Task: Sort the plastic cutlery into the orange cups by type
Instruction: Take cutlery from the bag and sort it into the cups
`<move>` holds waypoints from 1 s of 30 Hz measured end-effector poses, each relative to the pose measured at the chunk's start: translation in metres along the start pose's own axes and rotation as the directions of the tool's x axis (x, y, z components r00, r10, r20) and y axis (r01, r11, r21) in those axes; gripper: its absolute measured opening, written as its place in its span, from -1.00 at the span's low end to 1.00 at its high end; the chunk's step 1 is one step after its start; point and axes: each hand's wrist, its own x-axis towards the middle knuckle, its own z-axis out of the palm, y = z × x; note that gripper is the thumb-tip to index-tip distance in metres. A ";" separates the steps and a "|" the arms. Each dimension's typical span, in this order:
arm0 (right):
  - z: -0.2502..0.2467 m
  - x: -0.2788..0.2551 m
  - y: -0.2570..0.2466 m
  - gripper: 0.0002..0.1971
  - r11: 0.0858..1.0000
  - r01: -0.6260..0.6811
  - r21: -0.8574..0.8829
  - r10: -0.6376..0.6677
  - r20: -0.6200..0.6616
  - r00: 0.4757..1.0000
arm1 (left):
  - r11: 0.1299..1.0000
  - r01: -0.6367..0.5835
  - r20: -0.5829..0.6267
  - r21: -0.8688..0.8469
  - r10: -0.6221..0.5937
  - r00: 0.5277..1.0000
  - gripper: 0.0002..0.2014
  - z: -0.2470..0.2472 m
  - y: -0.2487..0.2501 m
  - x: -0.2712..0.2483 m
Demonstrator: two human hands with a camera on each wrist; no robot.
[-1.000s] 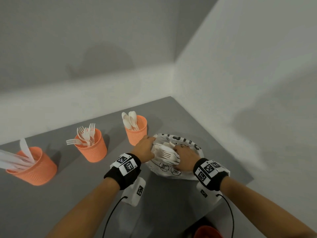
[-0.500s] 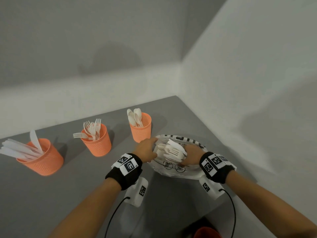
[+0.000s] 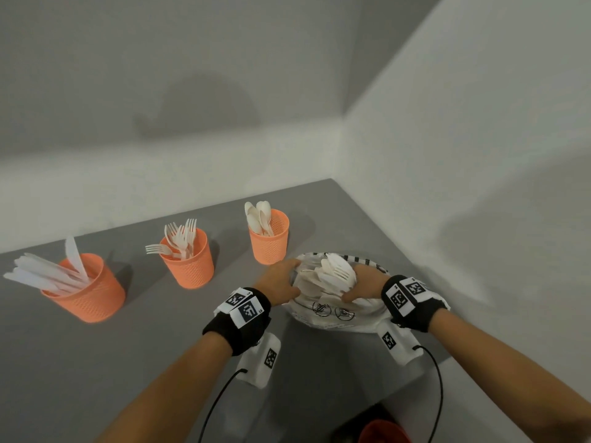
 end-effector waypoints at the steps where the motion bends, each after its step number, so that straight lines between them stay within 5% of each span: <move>1: 0.000 -0.001 -0.002 -0.51 1.000 0.000 -0.009 0.000 -0.006 1.000 | 1.000 -0.005 0.004 0.010 0.005 1.000 -0.34 0.000 -0.001 -0.002; 8: -0.001 -0.008 -0.011 -0.59 0.999 -0.032 0.033 0.034 -0.077 0.996 | 0.999 -0.045 0.054 -0.018 0.046 0.998 -0.43 -0.011 -0.006 -0.017; 11: -0.001 -0.012 -0.019 -0.80 0.994 0.011 0.113 0.004 -0.135 0.991 | 0.992 -0.050 0.007 -0.119 0.051 0.999 -0.54 -0.019 -0.012 -0.026; 16: -0.003 -0.016 -0.063 -0.76 0.908 0.203 0.367 -0.039 -0.409 0.912 | 0.896 -0.077 -0.150 -0.438 0.012 0.989 -0.79 -0.037 -0.036 -0.044; 20: 0.000 -0.010 -0.118 -0.76 0.729 0.291 0.620 0.055 -0.477 0.877 | 0.642 -0.005 -0.109 -0.767 -0.122 0.987 -0.89 -0.049 -0.052 -0.064; 25: 0.035 0.013 -0.195 -0.91 0.350 0.348 0.870 0.098 -0.403 0.910 | 0.170 0.220 0.166 -0.961 -0.285 0.944 -0.69 -0.056 -0.085 -0.093; 30: 0.079 0.023 -0.264 -0.76 0.265 0.406 0.875 0.137 -0.451 0.882 | -0.149 0.182 0.223 -0.972 -0.334 0.916 -0.48 -0.063 -0.115 -0.120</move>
